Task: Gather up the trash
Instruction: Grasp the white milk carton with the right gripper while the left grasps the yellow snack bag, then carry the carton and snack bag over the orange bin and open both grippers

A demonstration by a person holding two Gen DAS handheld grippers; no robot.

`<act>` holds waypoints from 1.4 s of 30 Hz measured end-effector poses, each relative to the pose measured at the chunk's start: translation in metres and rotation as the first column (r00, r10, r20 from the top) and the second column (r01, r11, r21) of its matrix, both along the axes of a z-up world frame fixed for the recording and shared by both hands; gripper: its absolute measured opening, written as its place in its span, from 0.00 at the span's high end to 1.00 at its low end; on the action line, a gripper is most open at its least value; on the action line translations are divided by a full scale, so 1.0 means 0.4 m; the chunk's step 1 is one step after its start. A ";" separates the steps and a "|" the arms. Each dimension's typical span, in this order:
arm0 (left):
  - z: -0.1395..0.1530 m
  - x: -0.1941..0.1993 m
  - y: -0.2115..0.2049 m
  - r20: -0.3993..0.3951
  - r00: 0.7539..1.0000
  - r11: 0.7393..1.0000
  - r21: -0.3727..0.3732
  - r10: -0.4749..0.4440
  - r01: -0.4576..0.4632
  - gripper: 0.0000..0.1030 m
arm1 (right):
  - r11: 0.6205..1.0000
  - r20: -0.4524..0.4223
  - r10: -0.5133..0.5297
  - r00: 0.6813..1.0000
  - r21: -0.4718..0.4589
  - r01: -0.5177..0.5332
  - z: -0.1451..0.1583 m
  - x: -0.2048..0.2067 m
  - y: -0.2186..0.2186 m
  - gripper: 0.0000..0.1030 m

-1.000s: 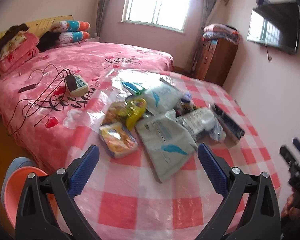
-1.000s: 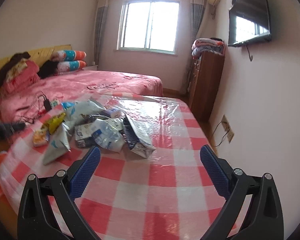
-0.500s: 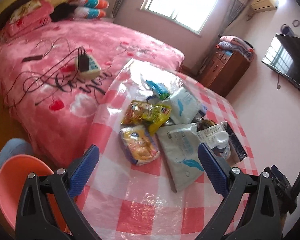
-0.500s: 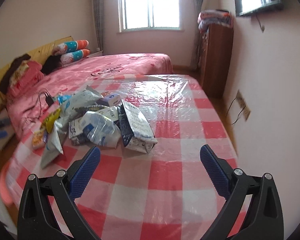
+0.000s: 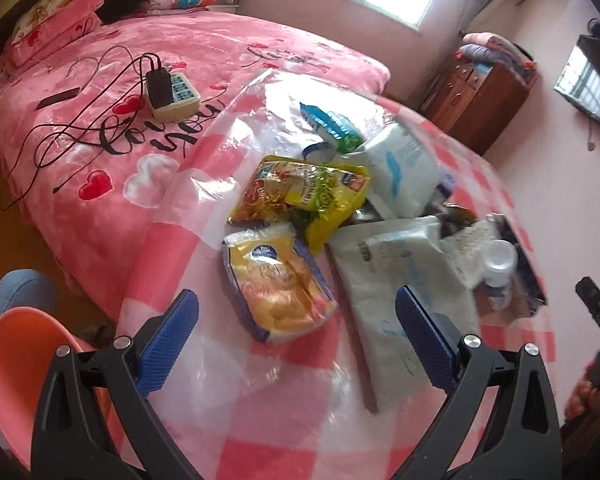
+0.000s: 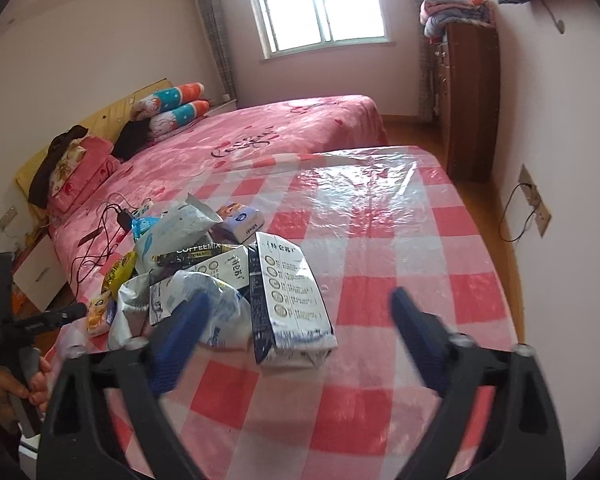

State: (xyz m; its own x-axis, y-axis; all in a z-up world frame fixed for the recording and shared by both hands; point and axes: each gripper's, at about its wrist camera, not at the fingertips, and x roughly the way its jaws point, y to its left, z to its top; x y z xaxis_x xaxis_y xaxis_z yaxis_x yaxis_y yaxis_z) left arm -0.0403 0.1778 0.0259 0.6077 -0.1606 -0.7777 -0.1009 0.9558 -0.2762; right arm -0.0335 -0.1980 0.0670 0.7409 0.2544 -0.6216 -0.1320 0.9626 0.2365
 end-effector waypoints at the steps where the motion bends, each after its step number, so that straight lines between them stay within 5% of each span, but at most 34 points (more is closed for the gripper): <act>1: -0.013 0.015 0.000 -0.013 1.000 1.000 -0.004 0.009 -0.009 0.04 | 1.000 -0.019 0.007 1.000 0.004 -0.007 -0.008 0.016 -0.001 0.19; 12: -0.043 0.076 -0.036 -0.042 0.999 0.995 0.100 0.020 -0.015 0.16 | 0.969 -0.196 0.141 0.970 0.228 -0.095 -0.104 0.174 -0.007 0.19; 23: -0.054 0.071 -0.041 -0.020 0.999 0.988 0.150 0.046 -0.043 0.38 | 0.968 -0.281 0.168 0.945 0.229 -0.104 -0.150 0.220 0.027 0.38; 29: -0.053 0.056 -0.026 0.004 0.998 0.989 0.136 0.058 -0.058 0.48 | 0.972 -0.264 0.143 0.954 0.217 -0.086 -0.148 0.191 0.036 0.39; 42: -0.046 -0.011 -0.029 0.030 0.999 0.996 0.083 0.019 -0.022 0.52 | 0.969 -0.187 0.124 0.974 0.235 -0.079 -0.098 0.088 0.061 0.39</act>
